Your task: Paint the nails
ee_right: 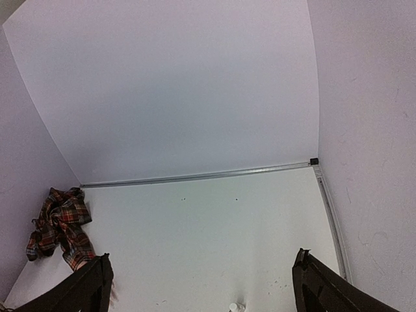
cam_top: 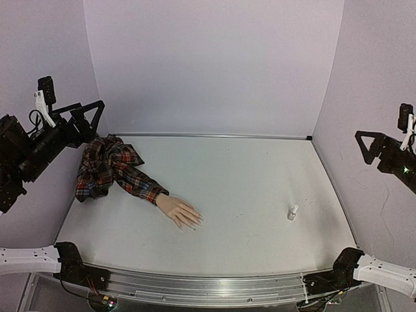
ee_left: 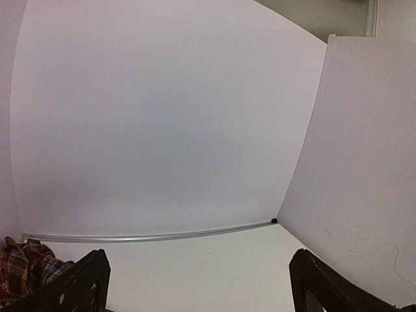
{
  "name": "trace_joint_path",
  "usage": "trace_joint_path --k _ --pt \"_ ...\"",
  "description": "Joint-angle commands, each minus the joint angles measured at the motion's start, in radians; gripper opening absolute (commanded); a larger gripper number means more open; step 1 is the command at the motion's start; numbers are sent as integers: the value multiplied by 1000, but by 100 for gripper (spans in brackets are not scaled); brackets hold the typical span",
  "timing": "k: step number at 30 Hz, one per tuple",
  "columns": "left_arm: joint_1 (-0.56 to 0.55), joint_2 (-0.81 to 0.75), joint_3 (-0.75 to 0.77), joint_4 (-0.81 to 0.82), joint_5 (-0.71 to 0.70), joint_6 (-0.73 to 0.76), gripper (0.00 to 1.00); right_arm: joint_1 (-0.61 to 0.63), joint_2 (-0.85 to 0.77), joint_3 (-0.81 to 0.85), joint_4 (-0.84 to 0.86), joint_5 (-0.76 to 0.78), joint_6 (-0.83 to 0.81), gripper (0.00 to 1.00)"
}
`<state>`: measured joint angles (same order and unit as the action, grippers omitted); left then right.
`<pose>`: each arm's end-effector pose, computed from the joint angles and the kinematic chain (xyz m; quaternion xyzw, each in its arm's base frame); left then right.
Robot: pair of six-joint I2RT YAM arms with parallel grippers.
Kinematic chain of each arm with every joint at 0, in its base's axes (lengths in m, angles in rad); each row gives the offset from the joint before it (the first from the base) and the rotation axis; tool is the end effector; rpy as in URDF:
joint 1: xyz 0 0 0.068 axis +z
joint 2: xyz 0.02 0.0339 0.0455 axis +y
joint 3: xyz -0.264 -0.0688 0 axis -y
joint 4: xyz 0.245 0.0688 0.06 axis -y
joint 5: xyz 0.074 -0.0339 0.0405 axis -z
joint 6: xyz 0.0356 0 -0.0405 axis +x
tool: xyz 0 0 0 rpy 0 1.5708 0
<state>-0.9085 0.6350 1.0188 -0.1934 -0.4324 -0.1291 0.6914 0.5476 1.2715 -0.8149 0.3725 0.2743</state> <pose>0.0834 -0.0828 0.4376 0.0832 0.6381 -0.2548 0.7218 0.0430 0.0188 0.4484 -0.0281 0.7359 0.1865 0.6503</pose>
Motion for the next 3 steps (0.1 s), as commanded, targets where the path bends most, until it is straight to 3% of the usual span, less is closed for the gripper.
trace_joint_path --k 1,3 --pt "0 -8 61 -10 -19 11 100 2 -49 23 16 13 -21 98" --pt "0 -8 65 -12 -20 11 100 2 -86 -17 56 0 -25 98"
